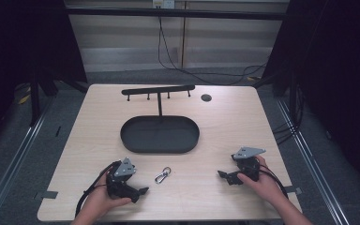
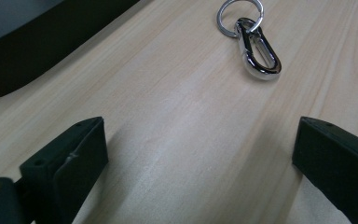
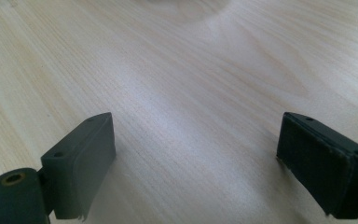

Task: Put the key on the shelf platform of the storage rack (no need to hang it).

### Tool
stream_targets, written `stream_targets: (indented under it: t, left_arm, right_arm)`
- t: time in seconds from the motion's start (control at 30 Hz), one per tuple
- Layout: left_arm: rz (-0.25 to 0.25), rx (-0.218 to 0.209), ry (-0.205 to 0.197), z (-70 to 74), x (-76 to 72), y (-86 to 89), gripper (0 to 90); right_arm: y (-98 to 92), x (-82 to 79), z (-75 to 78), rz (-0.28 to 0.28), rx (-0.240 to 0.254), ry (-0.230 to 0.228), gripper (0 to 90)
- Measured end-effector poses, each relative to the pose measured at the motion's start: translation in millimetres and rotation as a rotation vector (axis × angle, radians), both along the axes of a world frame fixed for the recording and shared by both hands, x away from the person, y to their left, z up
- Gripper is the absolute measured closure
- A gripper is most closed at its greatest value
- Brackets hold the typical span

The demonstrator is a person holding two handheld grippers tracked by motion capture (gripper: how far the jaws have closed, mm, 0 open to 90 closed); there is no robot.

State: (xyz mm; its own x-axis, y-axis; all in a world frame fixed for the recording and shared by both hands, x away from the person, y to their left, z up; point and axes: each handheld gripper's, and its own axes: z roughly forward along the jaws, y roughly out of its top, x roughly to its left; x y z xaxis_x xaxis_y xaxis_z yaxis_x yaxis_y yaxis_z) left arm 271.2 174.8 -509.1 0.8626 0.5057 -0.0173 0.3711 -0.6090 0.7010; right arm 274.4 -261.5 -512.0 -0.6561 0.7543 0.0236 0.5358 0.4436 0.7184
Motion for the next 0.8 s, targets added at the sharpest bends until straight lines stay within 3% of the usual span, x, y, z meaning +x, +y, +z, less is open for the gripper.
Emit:
stream_targets:
  t: [0.23, 0.4, 0.57, 0.67, 0.8]
  left_arm:
    - [0.004, -0.004, 0.007, 0.1, -0.9, -0.1, 0.5]
    - [0.026, 0.009, 0.018, 5.1, -1.8, 0.5, 14.4]
    - [0.026, 0.105, 0.079, 16.1, -1.1, -6.0, 18.5]
    - [0.036, 0.112, 0.093, 17.6, 0.1, -6.9, 21.5]
    - [0.032, 0.124, 0.152, 24.8, 0.9, -8.9, 23.5]
  right_arm:
    - [0.0, 0.0, 0.0, 0.0, 0.0, 0.0, 10.7]
    - [0.0, 0.0, 0.1, -0.001, 0.0, 0.001, 10.7]
    - [0.0, 0.0, 0.1, -0.001, 0.0, 0.002, 10.7]
    - [0.0, 0.1, 0.1, -0.001, 0.0, 0.001, 10.6]
    - [0.1, 0.1, 0.1, -0.001, 0.0, 0.002, 10.6]
